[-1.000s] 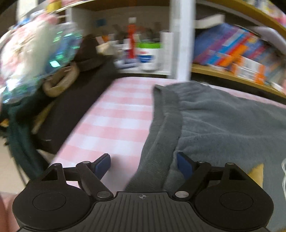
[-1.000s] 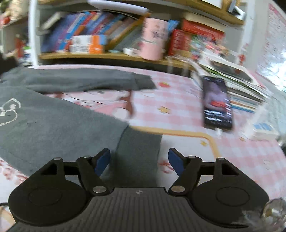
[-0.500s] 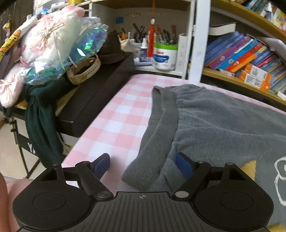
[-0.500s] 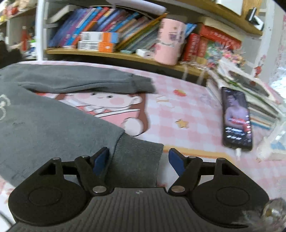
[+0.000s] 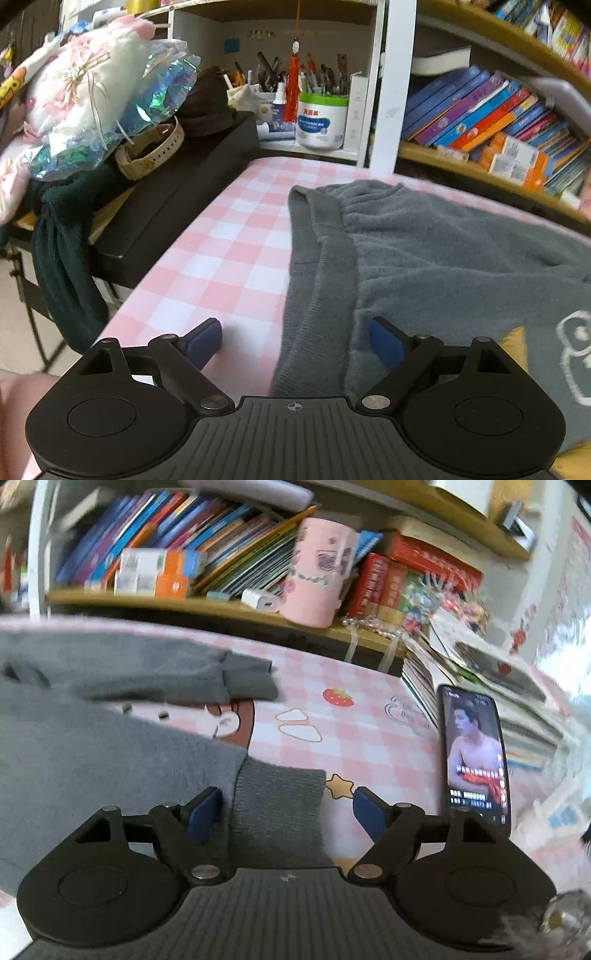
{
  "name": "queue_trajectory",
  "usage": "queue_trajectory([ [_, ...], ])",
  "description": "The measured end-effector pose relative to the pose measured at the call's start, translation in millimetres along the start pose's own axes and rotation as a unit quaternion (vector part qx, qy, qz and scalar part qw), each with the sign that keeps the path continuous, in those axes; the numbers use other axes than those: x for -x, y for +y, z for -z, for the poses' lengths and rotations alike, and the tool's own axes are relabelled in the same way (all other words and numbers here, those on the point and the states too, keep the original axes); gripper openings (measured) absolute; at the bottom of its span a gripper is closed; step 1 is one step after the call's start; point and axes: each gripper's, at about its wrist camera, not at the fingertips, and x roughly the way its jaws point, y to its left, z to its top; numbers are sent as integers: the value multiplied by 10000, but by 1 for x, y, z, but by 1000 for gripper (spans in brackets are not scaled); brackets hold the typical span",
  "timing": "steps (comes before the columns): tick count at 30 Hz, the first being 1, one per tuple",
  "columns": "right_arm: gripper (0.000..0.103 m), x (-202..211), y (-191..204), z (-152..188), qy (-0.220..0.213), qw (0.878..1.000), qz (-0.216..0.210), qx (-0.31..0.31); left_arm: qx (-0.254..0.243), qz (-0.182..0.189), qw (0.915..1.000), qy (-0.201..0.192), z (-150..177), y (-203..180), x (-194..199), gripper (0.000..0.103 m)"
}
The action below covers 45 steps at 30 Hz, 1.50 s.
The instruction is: Fold clothes
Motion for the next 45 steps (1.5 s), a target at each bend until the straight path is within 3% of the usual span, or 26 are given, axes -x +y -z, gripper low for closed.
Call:
queue_trajectory([
  [4, 78, 33, -10, 5, -276, 9993, -145, -204, 132, 122, 9998, -96, 4, 5, 14, 89],
  [7, 78, 42, -10, 16, -175, 9997, -76, -175, 119, 222, 9996, -101, 8, 2, 18, 89],
  [11, 78, 42, -6, 24, -84, 9994, -193, -271, -96, 163, 9998, -37, 12, -9, 12, 89],
  [14, 77, 37, 0, 28, 19, 9993, -204, -300, -244, -126, 9996, -51, 12, -10, 6, 90],
  [20, 77, 30, 6, 35, 79, 9990, -335, -286, -67, -336, 9994, 10, 5, 4, -2, 91],
  [26, 76, 24, -7, 35, 121, 9981, -100, -597, -53, -265, 9996, -47, 9, 1, 4, 91],
  [30, 76, 28, -3, 36, 67, 9990, -43, -444, 57, -251, 9997, -51, 10, 2, 8, 90],
  [45, 77, 57, 11, 38, -151, 9988, -356, -287, -138, -111, 9988, -466, 3, -19, 43, 90],
])
